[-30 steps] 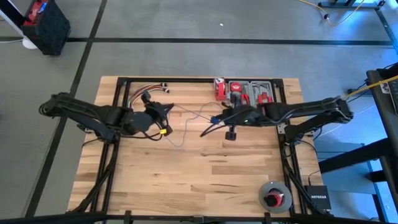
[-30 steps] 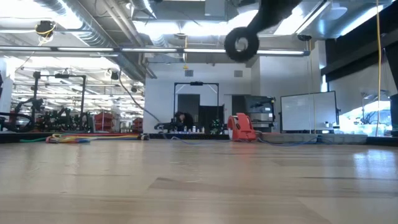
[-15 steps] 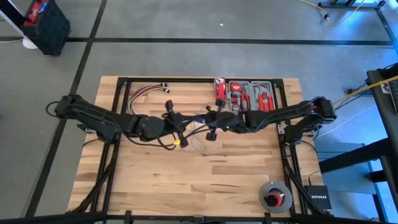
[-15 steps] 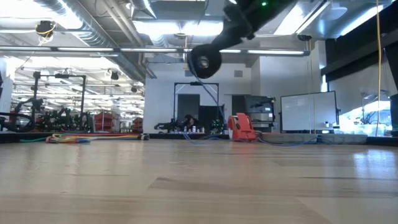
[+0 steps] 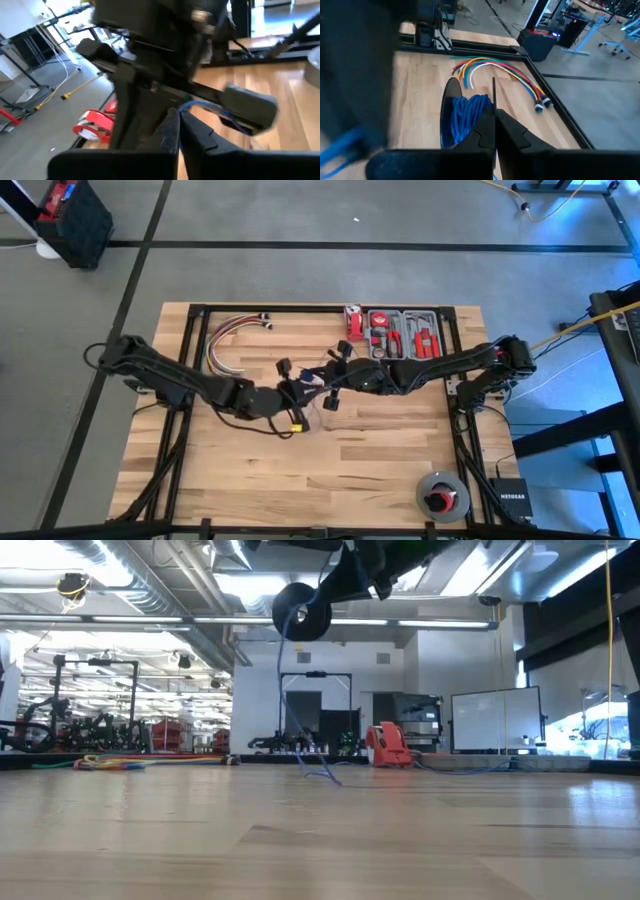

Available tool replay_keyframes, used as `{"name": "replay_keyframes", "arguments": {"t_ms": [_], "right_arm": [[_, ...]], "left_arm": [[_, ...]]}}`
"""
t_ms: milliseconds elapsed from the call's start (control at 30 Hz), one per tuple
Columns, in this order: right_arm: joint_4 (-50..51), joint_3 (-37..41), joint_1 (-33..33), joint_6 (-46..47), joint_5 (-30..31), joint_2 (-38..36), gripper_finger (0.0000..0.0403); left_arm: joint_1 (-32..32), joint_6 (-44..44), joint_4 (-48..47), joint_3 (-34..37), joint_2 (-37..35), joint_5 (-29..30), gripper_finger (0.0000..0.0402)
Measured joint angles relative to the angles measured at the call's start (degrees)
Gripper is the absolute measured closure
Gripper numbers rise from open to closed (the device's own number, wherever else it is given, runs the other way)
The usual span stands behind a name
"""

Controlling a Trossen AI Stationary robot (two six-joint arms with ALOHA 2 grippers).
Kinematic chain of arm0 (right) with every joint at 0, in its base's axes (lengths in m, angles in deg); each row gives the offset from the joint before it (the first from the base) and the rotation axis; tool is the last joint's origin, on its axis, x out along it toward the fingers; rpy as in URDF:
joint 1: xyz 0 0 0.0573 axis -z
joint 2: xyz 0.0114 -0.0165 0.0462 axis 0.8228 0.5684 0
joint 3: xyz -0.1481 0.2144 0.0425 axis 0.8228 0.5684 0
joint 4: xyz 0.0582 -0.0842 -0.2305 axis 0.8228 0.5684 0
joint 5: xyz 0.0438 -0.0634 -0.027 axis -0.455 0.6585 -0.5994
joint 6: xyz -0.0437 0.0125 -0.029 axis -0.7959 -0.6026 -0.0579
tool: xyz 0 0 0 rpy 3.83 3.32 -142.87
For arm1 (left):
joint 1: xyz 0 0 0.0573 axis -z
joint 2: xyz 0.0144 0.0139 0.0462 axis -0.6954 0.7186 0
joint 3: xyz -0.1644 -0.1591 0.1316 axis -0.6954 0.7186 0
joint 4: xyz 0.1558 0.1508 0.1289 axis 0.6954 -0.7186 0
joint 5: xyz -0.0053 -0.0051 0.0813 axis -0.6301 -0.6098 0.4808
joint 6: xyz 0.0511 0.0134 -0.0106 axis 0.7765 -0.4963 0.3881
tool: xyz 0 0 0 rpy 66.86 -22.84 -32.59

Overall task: Coil cords
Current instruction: Coil the blue wire on the black spool

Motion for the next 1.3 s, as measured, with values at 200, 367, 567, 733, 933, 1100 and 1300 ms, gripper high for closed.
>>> {"name": "replay_keyframes", "arguments": {"t_ms": [200,367,567,733,933,1100,1300], "right_arm": [[1.41,0.00,-0.01,0.16,1.04,0.00,0.0400],[5.65,0.00,0.00,-0.28,3.30,-0.40,0.0400],[6.91,0.00,-0.02,-0.43,2.75,-4.68,0.0400],[6.11,-0.04,0.01,-1.97,2.66,-7.28,0.0400],[4.40,1.11,2.19,-2.34,1.49,-7.61,0.0400],[-0.15,6.26,6.48,-2.40,-2.72,-7.93,0.0400],[-3.49,8.25,9.55,-2.07,-8.35,-8.07,0.0400]], "left_arm": [[1.30,0.10,-3.76,0.00,0.51,0.15,0.0401],[2.52,-5.75,-14.17,-0.03,-0.70,0.30,0.0402],[2.74,-19.19,-30.60,-0.03,1.26,0.19,0.0401],[2.46,-21.98,-31.46,-0.02,6.55,0.22,0.0402],[-0.97,-22.96,-30.79,0.00,12.33,-0.96,0.0366],[-3.78,-20.78,-31.42,0.00,12.53,-10.28,0.0293],[-5.35,-14.44,-37.06,0.00,5.36,-18.29,0.0240]]}}
